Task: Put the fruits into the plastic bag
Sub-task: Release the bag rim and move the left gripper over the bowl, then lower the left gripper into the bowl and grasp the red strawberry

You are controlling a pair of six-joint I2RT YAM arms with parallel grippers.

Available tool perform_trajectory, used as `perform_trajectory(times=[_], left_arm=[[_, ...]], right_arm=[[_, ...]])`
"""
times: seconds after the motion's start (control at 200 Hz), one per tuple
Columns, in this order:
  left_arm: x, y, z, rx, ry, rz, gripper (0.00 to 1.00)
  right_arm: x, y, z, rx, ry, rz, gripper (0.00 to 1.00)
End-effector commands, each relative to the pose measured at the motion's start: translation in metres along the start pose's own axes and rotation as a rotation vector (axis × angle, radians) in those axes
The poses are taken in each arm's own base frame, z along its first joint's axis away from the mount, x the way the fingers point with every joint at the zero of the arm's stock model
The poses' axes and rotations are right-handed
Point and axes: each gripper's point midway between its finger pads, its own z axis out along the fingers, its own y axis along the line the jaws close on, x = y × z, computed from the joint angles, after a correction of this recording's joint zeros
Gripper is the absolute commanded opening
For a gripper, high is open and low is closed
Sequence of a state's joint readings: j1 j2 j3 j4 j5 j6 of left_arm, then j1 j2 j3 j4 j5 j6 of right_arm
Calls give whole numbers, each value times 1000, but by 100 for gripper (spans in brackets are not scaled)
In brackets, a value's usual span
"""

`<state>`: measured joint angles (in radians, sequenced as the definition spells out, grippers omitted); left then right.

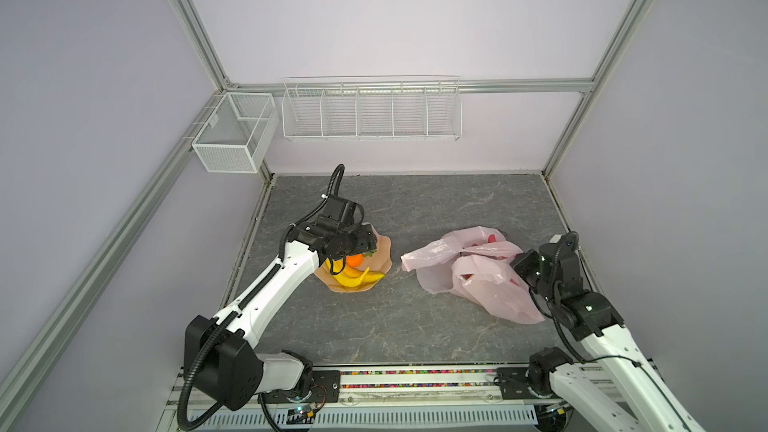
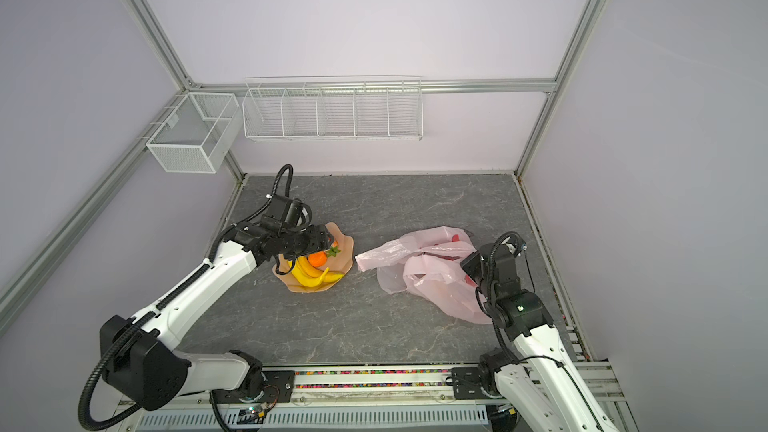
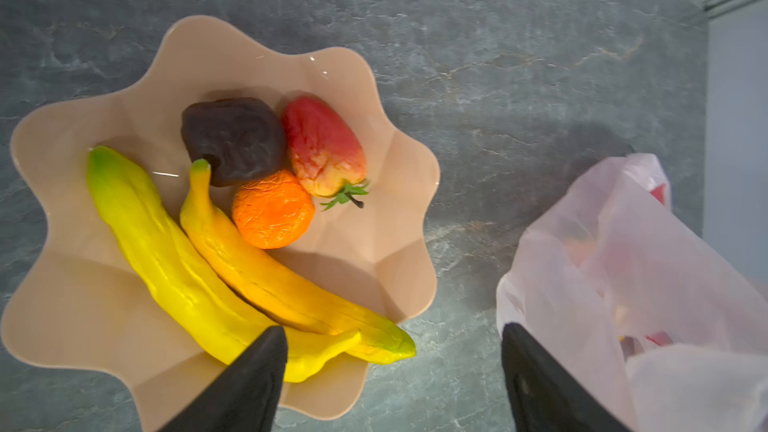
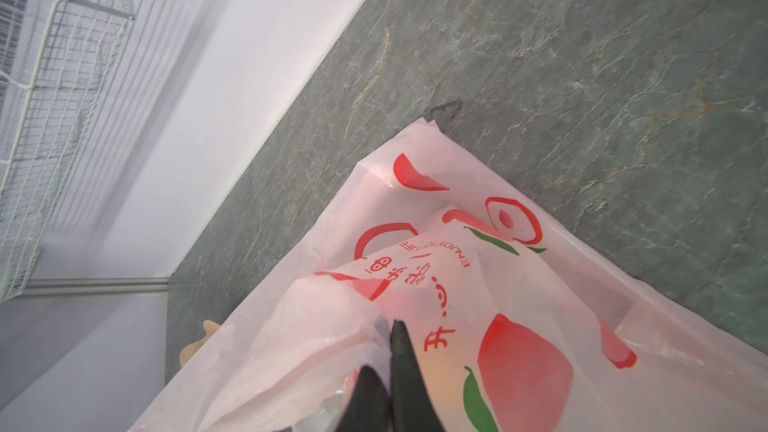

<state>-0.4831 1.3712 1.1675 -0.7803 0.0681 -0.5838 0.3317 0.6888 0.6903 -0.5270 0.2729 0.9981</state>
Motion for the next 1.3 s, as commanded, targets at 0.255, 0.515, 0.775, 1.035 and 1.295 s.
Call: perform_trajectory(times=[0.255,0.515,0.775,1.035,1.295], left_arm=[[20,30,48,-177,168,-25,72],[-4,25,78,-181,108,-117,72],[-32,24,108,-217,75,-160,72],[-33,26,130,-250,106,-159,71],[-24,35,135,-289,138,-171,69]], right_arm=[[19,-1,-3,-21,47,-43,6],[22,3,-1,-38,61,-46,6],[30,9,-7,-89,95,-72,6],[36,7,-13,-106,118,-79,6],[35,8,-15,-106,121,-88,6]])
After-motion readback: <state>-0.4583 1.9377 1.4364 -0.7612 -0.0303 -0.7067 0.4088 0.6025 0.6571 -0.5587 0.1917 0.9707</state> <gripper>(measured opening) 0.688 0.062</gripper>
